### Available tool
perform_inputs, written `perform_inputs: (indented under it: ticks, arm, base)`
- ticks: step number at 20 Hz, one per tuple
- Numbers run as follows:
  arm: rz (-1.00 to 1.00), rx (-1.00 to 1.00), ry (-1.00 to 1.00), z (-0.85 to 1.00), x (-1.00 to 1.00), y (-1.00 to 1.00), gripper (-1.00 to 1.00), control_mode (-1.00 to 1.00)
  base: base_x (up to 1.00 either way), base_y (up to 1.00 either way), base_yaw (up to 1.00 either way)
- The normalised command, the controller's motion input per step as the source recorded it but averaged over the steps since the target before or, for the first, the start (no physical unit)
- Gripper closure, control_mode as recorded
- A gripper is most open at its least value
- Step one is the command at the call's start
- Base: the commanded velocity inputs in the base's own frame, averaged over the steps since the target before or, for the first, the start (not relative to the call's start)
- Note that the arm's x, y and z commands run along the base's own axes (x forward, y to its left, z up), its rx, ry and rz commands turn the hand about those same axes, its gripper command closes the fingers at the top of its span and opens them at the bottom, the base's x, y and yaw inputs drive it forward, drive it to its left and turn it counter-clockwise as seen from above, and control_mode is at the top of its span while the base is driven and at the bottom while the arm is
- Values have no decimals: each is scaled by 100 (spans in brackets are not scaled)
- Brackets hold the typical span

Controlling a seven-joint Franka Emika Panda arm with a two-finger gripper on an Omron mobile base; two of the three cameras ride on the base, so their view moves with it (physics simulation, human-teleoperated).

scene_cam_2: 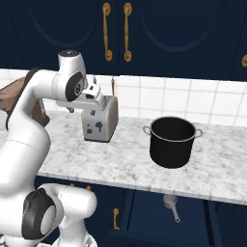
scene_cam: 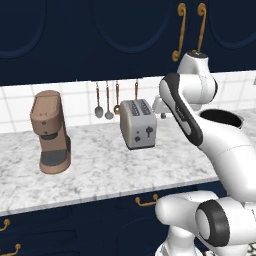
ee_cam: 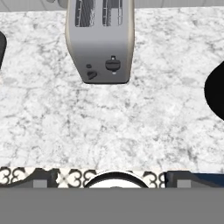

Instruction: Pick the measuring cup from the drawer and place it on the counter.

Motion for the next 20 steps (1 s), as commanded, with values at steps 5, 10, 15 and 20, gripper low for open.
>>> perform_inputs:
  ticks: [5, 10, 15, 20]
  arm:
    - [0, 0, 0, 0, 0, -5, -100, -100]
    - [0, 0, 3, 0, -15, -97, -100, -100]
    - [0, 0, 8, -10, -1, -100, -100, -100]
    - [-4, -3, 11, -15, 0, -100, -100, -100]
  base:
    - [0, 0, 0]
    - [0, 0, 0]
    - [0, 0, 0]
    - [0, 0, 0]
